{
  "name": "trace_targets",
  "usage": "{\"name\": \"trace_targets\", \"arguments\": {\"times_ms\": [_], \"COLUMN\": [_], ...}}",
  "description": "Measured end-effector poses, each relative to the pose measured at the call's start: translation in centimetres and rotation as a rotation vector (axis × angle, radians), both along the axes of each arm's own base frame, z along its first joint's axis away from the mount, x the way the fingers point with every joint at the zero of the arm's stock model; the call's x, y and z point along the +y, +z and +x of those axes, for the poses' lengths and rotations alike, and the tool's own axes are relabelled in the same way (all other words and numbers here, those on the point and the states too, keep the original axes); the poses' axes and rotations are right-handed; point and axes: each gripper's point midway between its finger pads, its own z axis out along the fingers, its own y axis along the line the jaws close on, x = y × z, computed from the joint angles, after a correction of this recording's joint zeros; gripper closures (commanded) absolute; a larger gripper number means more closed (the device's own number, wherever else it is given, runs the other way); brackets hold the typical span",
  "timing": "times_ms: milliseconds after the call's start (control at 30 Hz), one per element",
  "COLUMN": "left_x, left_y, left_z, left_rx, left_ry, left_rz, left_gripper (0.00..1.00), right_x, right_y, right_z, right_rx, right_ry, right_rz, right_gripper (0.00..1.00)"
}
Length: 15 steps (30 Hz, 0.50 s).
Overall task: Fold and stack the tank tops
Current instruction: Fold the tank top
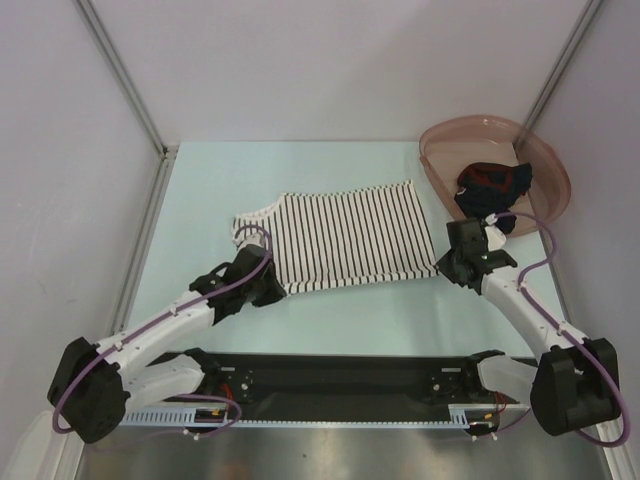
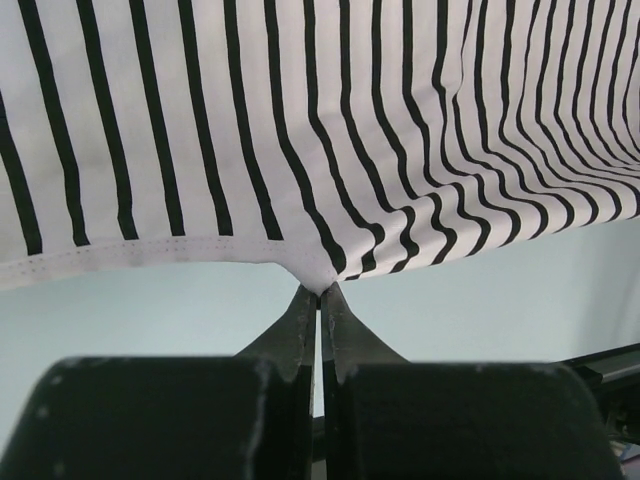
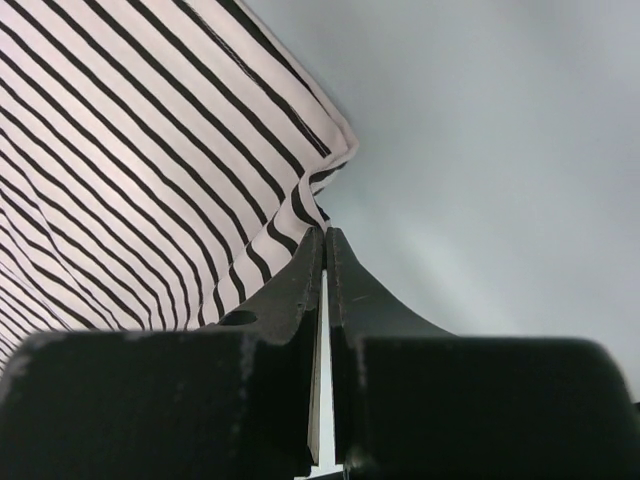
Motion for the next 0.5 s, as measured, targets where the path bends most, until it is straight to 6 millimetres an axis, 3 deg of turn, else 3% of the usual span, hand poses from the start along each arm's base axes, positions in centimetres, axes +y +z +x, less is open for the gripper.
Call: {"name": "trace_targets", "arguments": {"times_ms": [267,500], "left_x": [0.2,0.6], "left_y": [0.9,0.5], "left_z": [2.4,3.9], "left_rx": [-0.007,0.004], "left_ry": [-0.012,-0.009], "left_rz": [0.031,0.052], "left_gripper": [1.00,1.00], "right_x": [0.7,1.1], "right_y": [0.4,-0.9], "right_z": [3.5,6.2], "right_rx": [-0.007,0.028], "right_ry": [0.040,0.061], "right_rz": [-0.030,-0.056], "right_gripper": [1.00,1.00]}}
